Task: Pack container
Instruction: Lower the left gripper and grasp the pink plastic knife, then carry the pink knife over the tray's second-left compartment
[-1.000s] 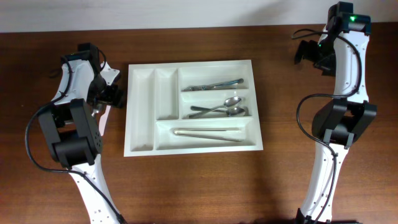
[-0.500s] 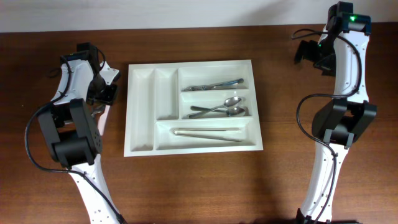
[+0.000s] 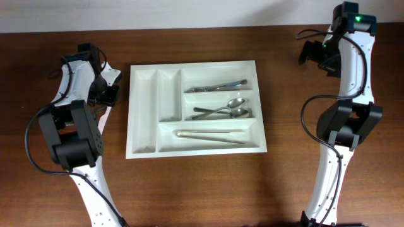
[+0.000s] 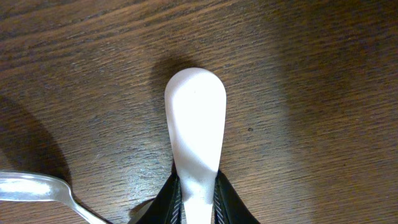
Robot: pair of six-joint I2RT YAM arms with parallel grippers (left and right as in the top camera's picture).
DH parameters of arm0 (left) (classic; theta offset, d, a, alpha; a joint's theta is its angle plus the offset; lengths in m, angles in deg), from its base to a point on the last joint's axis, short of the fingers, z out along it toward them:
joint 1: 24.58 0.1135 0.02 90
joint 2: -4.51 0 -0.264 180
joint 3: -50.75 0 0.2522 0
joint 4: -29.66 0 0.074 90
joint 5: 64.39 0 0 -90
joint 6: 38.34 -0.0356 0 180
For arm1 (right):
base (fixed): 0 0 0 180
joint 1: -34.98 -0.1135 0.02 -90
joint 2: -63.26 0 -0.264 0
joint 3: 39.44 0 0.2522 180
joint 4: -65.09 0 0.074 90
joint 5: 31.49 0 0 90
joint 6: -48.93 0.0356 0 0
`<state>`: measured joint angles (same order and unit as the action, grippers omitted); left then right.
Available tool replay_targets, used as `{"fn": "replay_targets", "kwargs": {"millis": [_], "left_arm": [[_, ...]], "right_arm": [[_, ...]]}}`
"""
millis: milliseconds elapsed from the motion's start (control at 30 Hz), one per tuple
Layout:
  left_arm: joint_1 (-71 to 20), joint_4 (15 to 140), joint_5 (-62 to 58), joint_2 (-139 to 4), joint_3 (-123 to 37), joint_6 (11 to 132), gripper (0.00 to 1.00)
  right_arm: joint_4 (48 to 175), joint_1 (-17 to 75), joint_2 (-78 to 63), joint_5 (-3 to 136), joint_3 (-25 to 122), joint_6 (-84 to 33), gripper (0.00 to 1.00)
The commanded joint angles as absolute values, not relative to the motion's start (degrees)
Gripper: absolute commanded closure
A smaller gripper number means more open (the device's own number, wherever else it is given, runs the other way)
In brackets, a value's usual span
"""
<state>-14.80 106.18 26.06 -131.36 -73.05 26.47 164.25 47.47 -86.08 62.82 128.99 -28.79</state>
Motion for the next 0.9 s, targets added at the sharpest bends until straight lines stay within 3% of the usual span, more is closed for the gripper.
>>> {"fn": "replay_targets", "kwargs": {"millis": [0,867], "left_arm": [[-14.82,105.79,24.70,-134.66,-72.92,28.04,0.98],[-18.95,114.68,23.04,-134.66,-90.75,34.23,0.98]], "right_arm": [[164.23,47.39,-86.25,62.74,130.02,-28.12,0.01],[164.23,47.39,-86.25,62.74,130.02,-28.12,0.01]]}}
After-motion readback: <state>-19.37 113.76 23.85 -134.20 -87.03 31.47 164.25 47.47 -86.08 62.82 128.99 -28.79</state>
